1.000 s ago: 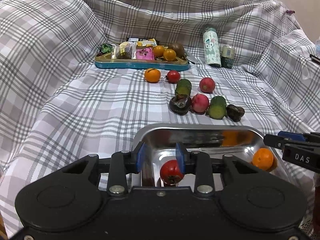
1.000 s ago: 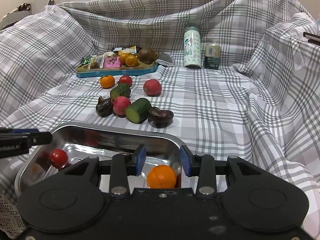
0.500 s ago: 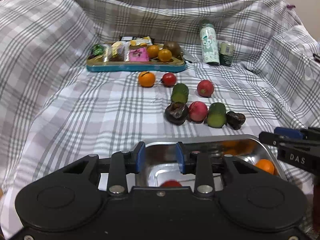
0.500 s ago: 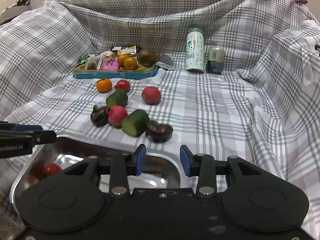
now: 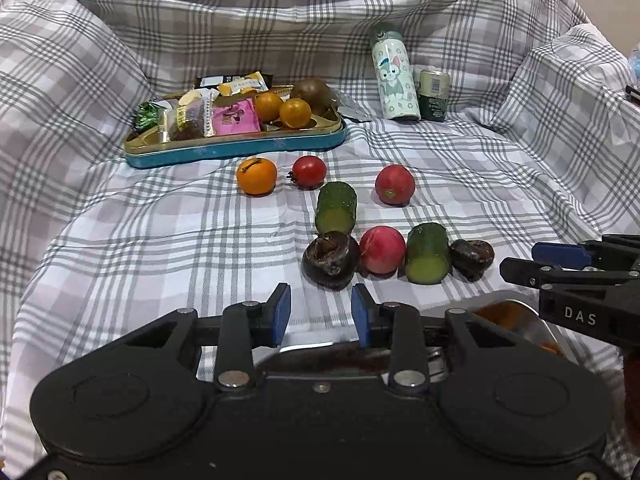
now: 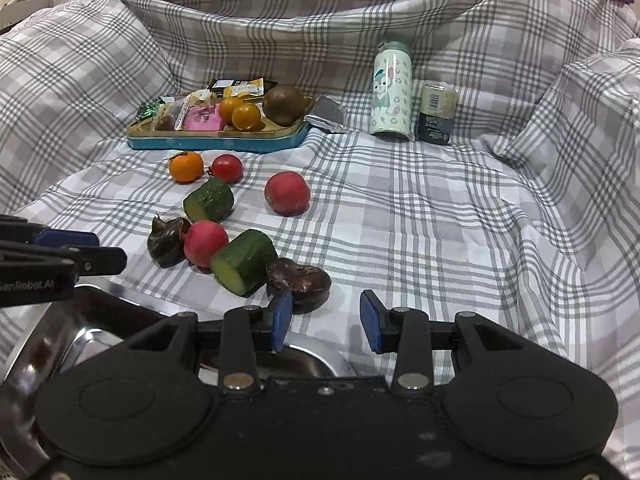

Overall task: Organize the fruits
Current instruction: 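Move the right tool to the dark plum and lower around it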

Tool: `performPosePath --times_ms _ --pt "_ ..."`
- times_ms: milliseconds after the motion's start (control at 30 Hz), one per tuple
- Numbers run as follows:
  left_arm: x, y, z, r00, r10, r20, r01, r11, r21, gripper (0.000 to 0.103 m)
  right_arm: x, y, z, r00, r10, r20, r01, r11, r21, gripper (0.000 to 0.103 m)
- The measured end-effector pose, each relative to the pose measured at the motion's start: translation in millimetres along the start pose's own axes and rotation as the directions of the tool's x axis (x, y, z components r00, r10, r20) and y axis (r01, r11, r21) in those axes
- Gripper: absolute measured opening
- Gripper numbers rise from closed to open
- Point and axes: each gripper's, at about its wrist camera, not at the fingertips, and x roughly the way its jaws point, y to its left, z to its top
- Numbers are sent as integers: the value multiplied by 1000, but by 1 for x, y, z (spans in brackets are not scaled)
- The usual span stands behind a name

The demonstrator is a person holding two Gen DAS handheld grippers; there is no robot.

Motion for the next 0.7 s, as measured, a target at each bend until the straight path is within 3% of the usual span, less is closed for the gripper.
performPosePath --times_ms 300,700 --pt "23 -1 5 999 -50 -20 51 998 27 43 16 1 8 999 47 6 -47 998 -40 40" --pt "36 12 3 996 -89 -10 89 995 -45 43 12 0 5 996 80 45 -78 996 -40 40"
